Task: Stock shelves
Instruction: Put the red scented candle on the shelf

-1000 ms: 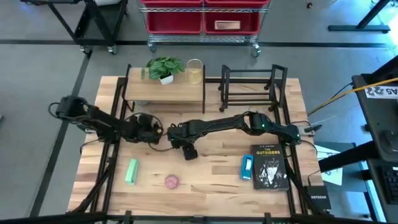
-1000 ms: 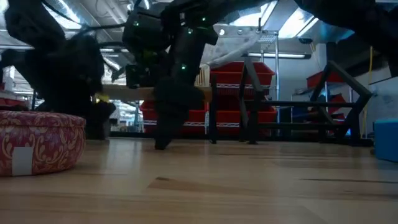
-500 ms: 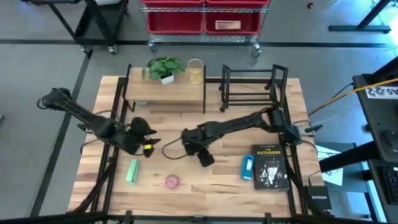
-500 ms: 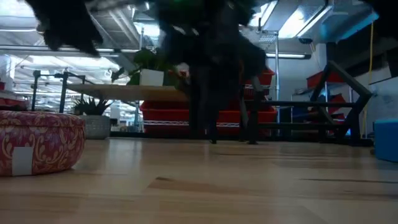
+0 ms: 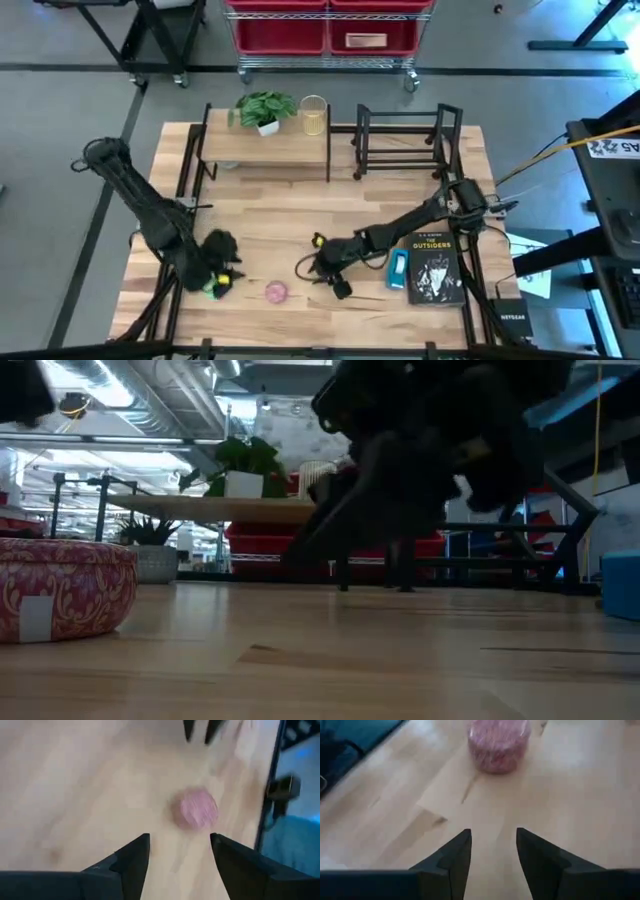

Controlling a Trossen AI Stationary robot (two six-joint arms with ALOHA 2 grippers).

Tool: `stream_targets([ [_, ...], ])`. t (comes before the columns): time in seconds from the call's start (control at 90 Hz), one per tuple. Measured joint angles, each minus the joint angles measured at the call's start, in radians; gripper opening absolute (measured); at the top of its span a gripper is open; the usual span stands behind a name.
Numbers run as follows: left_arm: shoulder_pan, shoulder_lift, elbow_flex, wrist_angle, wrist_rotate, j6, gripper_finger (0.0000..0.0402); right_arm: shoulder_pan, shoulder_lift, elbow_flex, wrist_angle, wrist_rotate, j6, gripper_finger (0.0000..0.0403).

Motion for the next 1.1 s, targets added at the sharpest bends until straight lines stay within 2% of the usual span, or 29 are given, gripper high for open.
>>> stream_targets([
  [0.156,-0.018,0.205,0.019,0.205,0.062,-0.039,0.0199,0.009,0.031,0.066,0.017,-0.008,-0.002,0.0169],
  [0.311,-0.037,0.367,0.071,0.282,0.059,-0.104,0.0199,0.018,0.089,0.122,0.001,-0.016,-0.005,0.0247],
  [0.433,-0.055,0.462,0.102,0.283,-0.002,-0.187,0.0199,0.017,0.147,0.190,0.016,0.008,-0.004,0.0307],
  [0.544,-0.062,0.525,0.104,0.279,-0.096,-0.256,0.0199,0.016,0.207,0.250,0.002,0.028,-0.004,0.0339],
  [0.7,-0.059,0.570,0.104,0.283,-0.194,-0.289,0.0199,0.013,0.239,0.323,0.020,0.028,-0.005,0.0352],
  [0.9,-0.039,0.578,0.103,0.280,-0.295,-0.260,0.0199,0.009,0.242,0.335,0.040,0.028,-0.010,0.0353],
  [1.1,0.007,0.578,0.103,0.283,-0.317,-0.188,0.0199,0.008,0.252,0.335,0.059,0.060,-0.017,0.0343],
])
